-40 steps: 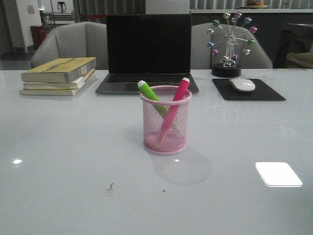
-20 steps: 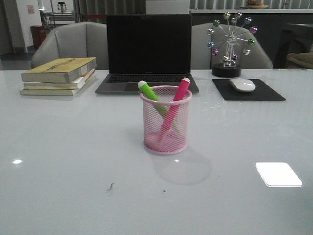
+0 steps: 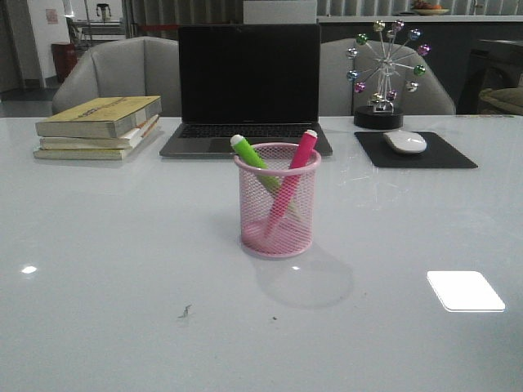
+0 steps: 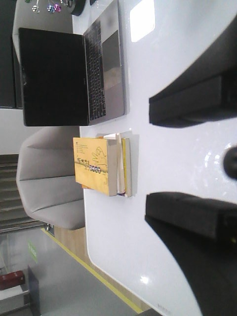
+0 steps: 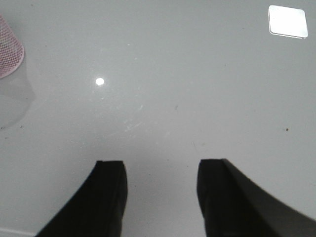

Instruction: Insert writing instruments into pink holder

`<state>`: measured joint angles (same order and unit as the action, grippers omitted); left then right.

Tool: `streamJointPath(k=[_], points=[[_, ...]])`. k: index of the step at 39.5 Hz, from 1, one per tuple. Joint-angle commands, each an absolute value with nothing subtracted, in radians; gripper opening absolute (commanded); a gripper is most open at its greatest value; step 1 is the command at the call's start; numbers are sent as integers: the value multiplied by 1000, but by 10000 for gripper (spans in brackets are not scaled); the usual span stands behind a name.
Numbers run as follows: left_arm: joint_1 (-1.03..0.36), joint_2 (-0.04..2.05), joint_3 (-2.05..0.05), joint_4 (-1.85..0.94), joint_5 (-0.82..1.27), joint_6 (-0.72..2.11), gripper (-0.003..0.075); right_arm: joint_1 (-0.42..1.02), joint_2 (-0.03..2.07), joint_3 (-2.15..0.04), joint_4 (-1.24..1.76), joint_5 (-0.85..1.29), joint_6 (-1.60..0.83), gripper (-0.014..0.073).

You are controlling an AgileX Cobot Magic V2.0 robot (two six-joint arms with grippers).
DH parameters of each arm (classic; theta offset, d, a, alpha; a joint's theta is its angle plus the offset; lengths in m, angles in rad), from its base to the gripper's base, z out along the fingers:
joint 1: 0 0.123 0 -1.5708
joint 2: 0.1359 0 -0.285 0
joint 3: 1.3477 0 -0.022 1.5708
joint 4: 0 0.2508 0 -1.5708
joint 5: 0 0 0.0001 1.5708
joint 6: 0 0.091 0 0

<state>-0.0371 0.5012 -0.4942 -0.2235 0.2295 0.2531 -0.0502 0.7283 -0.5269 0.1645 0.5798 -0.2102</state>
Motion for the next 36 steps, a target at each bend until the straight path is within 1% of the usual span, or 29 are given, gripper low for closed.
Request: streamJointPath(k=[1,11,13,25,36], points=[[-36,473,-497,-243,152,250,384,-56,722,-554,162,525,-219,445],[-36,466,-479,-243,144,250,384,-56,722,-554,162,525,-219,444],[-36,466,-479,-243,144,250,384,-56,722,-554,162,525,-219,428],[-36,466,-479,-243,144,250,384,-56,722,-554,162,525,-219,196],[-36,466,-479,-243,144,250,384,-56,722,-554,163,524,-219,64]])
